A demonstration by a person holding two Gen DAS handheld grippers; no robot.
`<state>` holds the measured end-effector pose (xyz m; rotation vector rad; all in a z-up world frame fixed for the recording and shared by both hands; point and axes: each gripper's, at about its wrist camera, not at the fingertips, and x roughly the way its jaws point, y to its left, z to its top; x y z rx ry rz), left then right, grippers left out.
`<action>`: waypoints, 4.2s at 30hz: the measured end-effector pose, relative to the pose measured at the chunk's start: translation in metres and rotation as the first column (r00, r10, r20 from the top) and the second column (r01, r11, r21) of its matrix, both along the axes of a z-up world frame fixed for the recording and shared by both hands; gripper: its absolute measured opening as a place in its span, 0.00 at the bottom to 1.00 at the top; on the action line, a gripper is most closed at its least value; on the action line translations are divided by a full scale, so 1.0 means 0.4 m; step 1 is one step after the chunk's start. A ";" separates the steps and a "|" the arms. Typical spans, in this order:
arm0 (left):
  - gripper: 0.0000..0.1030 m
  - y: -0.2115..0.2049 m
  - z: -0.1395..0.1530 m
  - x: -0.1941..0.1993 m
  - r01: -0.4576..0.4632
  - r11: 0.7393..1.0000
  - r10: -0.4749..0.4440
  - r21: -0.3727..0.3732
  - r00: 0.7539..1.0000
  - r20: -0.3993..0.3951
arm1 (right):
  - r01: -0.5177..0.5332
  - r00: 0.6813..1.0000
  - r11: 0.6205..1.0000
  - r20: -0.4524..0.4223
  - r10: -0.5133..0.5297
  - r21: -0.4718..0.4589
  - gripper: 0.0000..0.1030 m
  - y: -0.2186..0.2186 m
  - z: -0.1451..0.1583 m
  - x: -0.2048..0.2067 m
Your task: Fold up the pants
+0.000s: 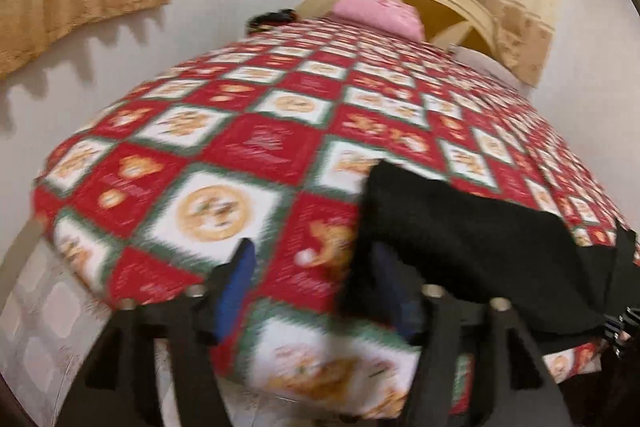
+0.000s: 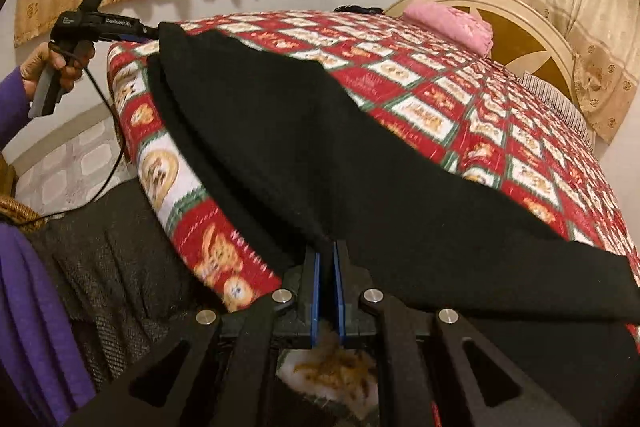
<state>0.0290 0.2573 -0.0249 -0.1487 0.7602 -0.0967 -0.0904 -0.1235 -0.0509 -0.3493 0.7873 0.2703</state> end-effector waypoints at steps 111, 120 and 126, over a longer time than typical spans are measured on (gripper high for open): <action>0.84 -0.402 -0.079 -0.056 0.174 0.979 -0.177 0.106 0.984 0.022 | 0.072 0.972 0.801 -0.221 0.077 0.594 0.87 0.153 0.025 0.493; 0.86 -0.402 -0.078 -0.057 0.173 0.979 -0.177 0.104 0.984 0.024 | 0.098 0.972 0.789 -0.229 0.055 0.606 0.85 0.036 0.044 0.475; 0.86 -0.405 -0.077 -0.059 0.179 0.978 -0.182 0.105 0.983 0.023 | 0.102 0.937 0.784 -0.324 0.131 0.613 0.85 0.035 0.001 0.478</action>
